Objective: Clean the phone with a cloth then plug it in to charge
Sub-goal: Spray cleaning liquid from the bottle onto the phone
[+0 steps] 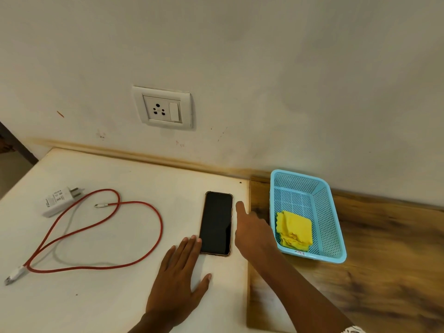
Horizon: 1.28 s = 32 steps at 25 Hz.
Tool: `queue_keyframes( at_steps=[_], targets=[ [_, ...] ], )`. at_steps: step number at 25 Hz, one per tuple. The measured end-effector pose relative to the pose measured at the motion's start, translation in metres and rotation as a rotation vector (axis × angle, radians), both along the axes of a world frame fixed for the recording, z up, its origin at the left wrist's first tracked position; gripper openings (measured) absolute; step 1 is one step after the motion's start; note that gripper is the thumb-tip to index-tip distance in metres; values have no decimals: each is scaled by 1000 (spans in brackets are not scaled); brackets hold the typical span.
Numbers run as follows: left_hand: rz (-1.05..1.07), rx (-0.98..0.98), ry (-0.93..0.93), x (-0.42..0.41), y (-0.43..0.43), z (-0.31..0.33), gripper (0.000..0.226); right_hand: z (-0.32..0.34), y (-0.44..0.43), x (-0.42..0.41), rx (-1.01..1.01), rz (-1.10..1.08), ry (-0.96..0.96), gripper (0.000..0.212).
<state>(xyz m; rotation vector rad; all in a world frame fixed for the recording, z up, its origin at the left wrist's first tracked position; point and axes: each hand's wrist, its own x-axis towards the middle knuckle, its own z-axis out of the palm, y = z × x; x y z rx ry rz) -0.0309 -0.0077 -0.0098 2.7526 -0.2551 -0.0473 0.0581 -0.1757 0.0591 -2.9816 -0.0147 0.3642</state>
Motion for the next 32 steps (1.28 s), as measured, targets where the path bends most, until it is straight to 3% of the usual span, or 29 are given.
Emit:
queue_keyframes(
  at_steps=[10, 22, 32],
  targets=[
    [12, -17, -47, 1, 0, -5, 76, 14, 12, 22, 46, 39, -117, 65],
    [-7, 39, 6, -1, 2, 0, 74, 31, 24, 49, -33, 78, -165, 70],
    [-11, 48, 27, 1, 1, 0, 76, 12, 43, 16, 94, 142, 34, 73]
  ],
)
